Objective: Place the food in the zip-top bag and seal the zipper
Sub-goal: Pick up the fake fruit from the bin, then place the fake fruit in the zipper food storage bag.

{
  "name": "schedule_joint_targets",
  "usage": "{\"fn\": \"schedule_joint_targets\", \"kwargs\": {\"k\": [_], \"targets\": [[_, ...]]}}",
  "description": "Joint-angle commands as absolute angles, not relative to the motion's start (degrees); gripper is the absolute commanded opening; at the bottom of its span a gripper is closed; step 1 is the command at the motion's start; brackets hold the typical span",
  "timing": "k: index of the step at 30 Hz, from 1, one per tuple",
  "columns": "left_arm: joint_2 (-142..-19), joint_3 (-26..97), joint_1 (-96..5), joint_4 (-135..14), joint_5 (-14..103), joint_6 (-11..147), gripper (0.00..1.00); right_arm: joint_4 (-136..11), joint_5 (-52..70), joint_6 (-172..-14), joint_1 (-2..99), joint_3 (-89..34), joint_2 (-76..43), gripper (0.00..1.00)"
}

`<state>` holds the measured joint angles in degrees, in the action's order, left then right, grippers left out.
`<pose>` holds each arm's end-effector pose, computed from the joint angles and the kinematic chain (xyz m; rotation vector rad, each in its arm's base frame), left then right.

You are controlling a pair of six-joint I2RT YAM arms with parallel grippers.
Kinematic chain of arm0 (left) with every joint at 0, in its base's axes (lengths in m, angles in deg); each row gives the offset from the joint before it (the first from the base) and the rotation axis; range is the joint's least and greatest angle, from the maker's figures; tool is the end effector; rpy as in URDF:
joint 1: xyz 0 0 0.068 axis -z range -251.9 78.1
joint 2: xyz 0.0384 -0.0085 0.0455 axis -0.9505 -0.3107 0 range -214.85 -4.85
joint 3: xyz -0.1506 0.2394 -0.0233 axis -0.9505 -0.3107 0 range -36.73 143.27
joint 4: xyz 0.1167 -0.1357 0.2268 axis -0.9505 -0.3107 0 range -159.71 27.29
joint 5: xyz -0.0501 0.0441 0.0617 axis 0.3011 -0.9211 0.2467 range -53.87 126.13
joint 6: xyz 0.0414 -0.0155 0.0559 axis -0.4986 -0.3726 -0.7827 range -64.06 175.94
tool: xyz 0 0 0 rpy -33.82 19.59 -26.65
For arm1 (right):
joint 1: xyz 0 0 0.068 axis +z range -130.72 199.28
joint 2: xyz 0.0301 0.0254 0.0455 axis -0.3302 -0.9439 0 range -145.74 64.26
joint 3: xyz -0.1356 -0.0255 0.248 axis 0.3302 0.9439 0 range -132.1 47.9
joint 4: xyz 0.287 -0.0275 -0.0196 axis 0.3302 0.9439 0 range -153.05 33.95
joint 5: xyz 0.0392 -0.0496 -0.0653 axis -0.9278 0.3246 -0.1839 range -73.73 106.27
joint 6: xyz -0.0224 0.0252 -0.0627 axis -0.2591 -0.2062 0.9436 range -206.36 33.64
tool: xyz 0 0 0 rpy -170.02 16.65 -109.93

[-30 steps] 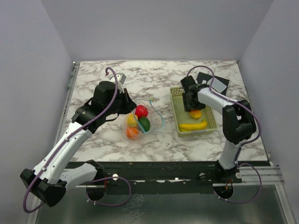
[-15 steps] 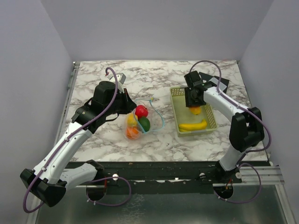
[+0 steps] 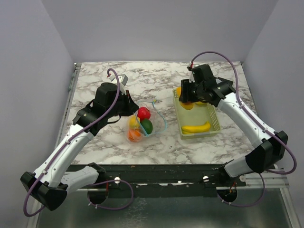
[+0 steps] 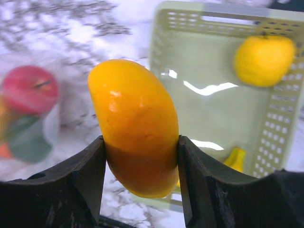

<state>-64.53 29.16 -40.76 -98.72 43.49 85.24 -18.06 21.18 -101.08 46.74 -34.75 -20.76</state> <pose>0.2200 -0.1418 0.3747 0.1162 2.1781 -0.7570 0.3237 0.1625 0.3391 -0.2271 2.3965 0.2417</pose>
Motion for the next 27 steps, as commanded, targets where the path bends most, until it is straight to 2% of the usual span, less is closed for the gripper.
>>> {"fn": "schedule_joint_targets", "kwargs": {"k": [1, 15, 27], "targets": [[-64.2, 30.7, -40.9, -98.4, 44.3, 84.8, 0.0, -16.4, 14.0, -100.3, 52.6, -37.6, -17.6, 0.31], [-64.3, 30.8, -40.9, -98.3, 44.3, 84.8, 0.0, -17.6, 10.6, -99.8, 66.6, -39.9, -14.2, 0.31], [-64.8, 31.0, -40.9, -98.3, 44.7, 85.1, 0.0, -20.7, 3.8, -101.2, 69.4, -39.1, -15.6, 0.32]]}}
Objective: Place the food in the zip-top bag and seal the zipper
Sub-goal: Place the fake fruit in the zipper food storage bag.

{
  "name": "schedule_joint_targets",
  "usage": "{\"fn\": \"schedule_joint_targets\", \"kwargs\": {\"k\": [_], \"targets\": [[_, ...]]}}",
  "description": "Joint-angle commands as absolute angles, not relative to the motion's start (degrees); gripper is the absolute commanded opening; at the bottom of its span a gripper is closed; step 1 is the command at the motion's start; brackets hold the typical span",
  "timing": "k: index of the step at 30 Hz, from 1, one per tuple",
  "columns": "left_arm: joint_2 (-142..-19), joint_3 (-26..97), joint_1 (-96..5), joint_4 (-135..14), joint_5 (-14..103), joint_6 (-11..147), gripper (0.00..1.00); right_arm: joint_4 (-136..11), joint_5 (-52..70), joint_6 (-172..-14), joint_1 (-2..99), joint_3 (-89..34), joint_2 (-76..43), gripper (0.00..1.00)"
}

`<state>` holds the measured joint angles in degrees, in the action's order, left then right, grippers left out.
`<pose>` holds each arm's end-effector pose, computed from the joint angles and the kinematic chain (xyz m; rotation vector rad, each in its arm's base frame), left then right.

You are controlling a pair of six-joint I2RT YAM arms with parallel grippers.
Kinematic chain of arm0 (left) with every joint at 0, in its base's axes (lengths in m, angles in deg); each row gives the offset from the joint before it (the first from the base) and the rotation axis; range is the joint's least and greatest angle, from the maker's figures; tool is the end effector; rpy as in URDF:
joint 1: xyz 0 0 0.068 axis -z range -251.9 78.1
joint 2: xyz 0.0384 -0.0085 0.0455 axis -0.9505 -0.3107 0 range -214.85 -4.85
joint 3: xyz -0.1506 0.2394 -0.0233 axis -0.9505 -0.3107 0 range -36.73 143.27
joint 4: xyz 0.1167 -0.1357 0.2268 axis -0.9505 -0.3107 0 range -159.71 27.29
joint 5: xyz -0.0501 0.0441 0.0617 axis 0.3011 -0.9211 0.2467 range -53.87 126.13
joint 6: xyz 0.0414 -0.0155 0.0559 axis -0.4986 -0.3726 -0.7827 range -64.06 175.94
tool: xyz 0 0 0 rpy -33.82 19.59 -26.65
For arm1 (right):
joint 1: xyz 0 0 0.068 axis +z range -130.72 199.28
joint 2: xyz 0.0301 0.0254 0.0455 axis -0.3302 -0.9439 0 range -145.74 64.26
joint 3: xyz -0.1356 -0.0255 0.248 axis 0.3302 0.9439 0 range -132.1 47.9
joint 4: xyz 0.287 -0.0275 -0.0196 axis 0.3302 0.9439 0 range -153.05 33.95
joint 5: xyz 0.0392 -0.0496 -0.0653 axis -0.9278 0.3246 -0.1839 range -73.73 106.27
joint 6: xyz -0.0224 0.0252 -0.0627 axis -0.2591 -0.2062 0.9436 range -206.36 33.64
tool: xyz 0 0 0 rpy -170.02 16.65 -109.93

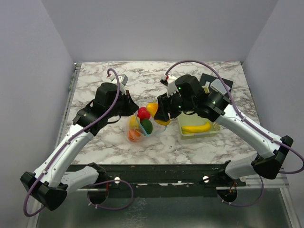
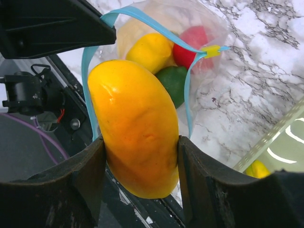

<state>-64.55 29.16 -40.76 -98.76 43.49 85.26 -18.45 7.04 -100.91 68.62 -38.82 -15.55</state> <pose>0.2200 -0.1418 0.3746 0.1158 2.1792 -0.7568 0.2148 0.2644 0.3965 -0.7864 2.2002 0.7666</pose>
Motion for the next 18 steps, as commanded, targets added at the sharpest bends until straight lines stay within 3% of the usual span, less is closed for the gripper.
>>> {"fn": "schedule_joint_targets", "kwargs": {"k": [1, 18], "targets": [[-64.8, 31.0, -40.9, -98.3, 44.7, 85.1, 0.0, -20.8, 3.9, -101.3, 69.5, -39.1, -16.1, 0.32], [-65.0, 31.5, -40.9, -98.3, 44.6, 85.1, 0.0, -22.9, 8.4, -104.4, 70.9, -36.6, -23.4, 0.32]]}}
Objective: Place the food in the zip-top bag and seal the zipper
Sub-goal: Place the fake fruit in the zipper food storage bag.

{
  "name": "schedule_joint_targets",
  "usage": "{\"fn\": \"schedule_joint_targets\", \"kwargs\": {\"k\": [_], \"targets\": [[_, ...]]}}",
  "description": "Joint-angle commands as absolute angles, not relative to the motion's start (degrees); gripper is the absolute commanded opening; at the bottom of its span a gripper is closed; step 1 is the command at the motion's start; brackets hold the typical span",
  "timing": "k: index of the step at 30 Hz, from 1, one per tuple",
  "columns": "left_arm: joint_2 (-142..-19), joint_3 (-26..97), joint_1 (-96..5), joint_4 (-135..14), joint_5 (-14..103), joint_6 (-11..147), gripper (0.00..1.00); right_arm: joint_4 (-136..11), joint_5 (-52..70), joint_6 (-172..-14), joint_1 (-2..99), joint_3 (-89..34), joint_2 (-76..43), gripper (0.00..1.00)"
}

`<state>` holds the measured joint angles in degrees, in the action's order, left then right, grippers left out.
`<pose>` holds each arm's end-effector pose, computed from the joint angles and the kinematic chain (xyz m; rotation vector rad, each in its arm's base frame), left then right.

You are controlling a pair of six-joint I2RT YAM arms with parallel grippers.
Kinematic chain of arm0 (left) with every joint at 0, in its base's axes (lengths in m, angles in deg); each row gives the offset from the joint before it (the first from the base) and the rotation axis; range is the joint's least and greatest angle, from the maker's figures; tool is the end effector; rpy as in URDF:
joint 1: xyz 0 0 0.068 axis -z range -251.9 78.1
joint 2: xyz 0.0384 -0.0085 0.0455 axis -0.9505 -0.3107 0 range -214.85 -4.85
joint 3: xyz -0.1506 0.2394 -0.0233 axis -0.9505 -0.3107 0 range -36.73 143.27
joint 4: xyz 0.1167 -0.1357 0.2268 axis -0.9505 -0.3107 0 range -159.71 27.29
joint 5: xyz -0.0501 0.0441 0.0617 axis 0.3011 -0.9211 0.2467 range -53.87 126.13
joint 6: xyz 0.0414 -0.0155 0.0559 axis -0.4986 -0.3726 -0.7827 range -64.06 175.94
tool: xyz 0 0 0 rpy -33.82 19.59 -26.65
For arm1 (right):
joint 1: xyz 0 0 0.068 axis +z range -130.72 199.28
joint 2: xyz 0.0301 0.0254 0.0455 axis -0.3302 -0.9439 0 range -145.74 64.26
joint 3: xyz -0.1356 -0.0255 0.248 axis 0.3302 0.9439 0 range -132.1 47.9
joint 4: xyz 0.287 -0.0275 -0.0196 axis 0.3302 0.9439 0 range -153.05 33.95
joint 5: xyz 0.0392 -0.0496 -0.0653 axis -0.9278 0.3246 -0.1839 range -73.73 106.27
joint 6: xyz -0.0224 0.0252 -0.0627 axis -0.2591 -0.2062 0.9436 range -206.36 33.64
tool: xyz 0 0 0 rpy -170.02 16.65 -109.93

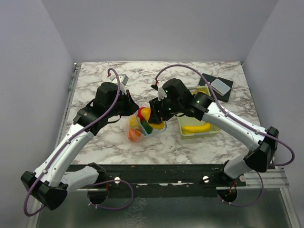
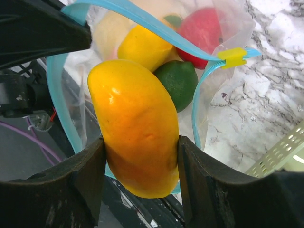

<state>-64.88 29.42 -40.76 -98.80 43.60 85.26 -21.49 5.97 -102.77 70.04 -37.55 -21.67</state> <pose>0.2211 -0.1426 0.3748 0.1170 2.1815 -0.7580 0.2278 0.2954 0.3577 -0.8092 2.2884 0.7789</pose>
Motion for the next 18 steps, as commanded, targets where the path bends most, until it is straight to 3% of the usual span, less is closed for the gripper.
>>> {"fn": "schedule_joint_targets", "kwargs": {"k": [1, 11, 14, 18], "targets": [[-65.0, 31.6, -40.9, -98.3, 44.7, 85.1, 0.0, -22.6, 9.6, -104.9, 71.0, -36.8, -23.9, 0.32], [-64.8, 31.2, -40.9, -98.3, 44.7, 85.0, 0.0, -21.4, 20.6, -110.0, 71.4, -38.8, -27.6, 0.37], [-64.6, 31.1, -40.9, -98.3, 44.7, 85.1, 0.0, -21.8, 21.5, -111.5, 71.4, -39.2, -28.4, 0.45], [-64.5, 30.9, -40.9, -98.3, 44.7, 85.1, 0.0, -22.6, 21.9, -112.8, 71.4, -39.5, -28.9, 0.64]]}}
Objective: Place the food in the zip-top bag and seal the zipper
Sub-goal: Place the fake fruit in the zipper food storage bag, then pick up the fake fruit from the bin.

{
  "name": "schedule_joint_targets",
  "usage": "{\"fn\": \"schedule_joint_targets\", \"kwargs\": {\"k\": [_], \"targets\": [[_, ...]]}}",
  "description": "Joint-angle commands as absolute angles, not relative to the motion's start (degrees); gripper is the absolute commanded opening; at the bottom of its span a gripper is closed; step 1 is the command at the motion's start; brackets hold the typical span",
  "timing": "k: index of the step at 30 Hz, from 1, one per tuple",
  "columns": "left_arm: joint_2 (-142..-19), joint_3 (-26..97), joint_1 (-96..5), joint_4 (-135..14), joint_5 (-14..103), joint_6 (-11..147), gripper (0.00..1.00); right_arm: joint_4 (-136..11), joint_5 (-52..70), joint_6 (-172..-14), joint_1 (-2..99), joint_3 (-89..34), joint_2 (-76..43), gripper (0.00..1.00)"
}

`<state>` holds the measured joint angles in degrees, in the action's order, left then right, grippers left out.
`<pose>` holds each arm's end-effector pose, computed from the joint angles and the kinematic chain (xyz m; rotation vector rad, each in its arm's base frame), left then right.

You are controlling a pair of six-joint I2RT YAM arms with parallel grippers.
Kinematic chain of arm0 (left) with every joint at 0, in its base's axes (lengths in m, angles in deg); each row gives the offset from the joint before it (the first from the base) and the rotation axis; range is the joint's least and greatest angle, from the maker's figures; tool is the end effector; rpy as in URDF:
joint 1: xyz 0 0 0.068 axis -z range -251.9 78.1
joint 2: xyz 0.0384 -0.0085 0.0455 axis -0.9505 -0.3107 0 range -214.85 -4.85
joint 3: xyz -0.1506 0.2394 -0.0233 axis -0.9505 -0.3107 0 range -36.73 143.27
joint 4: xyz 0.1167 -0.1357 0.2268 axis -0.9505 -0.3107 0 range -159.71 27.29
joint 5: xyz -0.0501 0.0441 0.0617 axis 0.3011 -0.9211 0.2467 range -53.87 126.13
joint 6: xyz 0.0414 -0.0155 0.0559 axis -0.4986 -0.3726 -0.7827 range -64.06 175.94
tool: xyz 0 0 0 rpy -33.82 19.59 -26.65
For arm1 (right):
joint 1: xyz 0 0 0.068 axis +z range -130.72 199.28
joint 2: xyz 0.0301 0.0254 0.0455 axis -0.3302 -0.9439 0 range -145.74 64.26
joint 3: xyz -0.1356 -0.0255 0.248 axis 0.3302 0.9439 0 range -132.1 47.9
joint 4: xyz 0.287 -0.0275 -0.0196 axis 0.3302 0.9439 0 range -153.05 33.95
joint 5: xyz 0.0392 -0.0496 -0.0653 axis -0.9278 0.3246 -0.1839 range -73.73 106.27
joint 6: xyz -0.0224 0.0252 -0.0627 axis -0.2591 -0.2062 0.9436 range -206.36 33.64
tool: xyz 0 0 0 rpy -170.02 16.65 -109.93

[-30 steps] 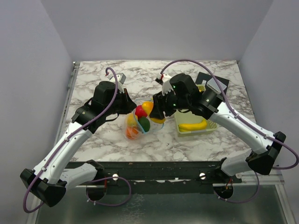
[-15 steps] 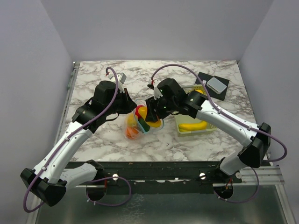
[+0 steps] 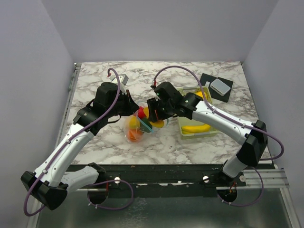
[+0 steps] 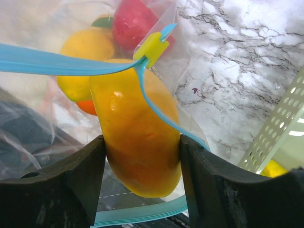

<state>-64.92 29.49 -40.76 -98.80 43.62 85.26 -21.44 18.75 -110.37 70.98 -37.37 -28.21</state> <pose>0.2212 -0.1427 0.3751 0.1172 2.1810 -0.7585 0.2491 0.3113 0.3141 -0.5778 2.4288 0.5330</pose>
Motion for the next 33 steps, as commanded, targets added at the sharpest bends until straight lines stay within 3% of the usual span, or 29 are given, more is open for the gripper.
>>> {"fn": "schedule_joint_targets", "kwargs": {"k": [1, 9, 33], "targets": [[-64.4, 30.9, -40.9, -98.3, 44.7, 85.1, 0.0, -22.5, 21.8, -113.1, 71.4, -39.7, -29.1, 0.67], [-64.3, 30.8, -40.9, -98.3, 44.7, 84.9, 0.0, -23.6, 20.5, -113.9, 71.5, -40.3, -27.5, 0.89], [-64.5, 31.0, -40.9, -98.4, 44.7, 85.1, 0.0, -15.1, 41.4, -113.6, 71.0, -40.1, -16.3, 0.88]]}}
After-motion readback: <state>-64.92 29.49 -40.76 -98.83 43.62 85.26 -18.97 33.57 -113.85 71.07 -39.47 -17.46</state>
